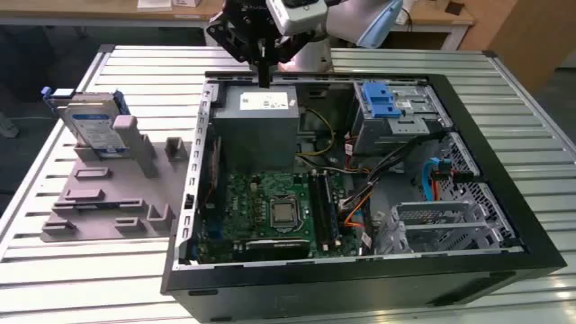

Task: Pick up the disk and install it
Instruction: 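Reach for the disk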

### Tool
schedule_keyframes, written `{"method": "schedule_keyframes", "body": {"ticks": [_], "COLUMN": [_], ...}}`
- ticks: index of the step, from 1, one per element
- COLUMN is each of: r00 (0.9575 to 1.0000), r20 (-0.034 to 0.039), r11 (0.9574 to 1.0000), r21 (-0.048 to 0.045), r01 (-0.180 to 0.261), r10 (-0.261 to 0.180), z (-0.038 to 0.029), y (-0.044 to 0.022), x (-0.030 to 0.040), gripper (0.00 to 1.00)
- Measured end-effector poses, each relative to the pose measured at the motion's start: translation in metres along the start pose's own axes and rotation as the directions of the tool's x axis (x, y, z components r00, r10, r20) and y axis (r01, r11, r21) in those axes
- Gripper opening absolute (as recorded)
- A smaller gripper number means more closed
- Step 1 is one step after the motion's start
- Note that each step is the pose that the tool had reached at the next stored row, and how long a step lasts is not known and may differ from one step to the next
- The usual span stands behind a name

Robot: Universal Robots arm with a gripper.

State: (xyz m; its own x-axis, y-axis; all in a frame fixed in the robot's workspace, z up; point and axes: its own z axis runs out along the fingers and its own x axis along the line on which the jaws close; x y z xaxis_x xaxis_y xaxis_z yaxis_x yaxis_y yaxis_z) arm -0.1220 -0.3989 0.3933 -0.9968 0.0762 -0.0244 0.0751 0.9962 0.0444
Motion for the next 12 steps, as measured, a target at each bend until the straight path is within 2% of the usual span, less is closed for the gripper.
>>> {"method": "schedule_keyframes", "body": {"ticks": [12], "r00": [1.0], "r20": [0.0], "r11": [1.0], "r21": [0.0001], "r01": [0.0], "r10": [0.0], "z": [-0.0001], "y": [-0.0003], "x": [0.0043], "gripper": [0.11]}}
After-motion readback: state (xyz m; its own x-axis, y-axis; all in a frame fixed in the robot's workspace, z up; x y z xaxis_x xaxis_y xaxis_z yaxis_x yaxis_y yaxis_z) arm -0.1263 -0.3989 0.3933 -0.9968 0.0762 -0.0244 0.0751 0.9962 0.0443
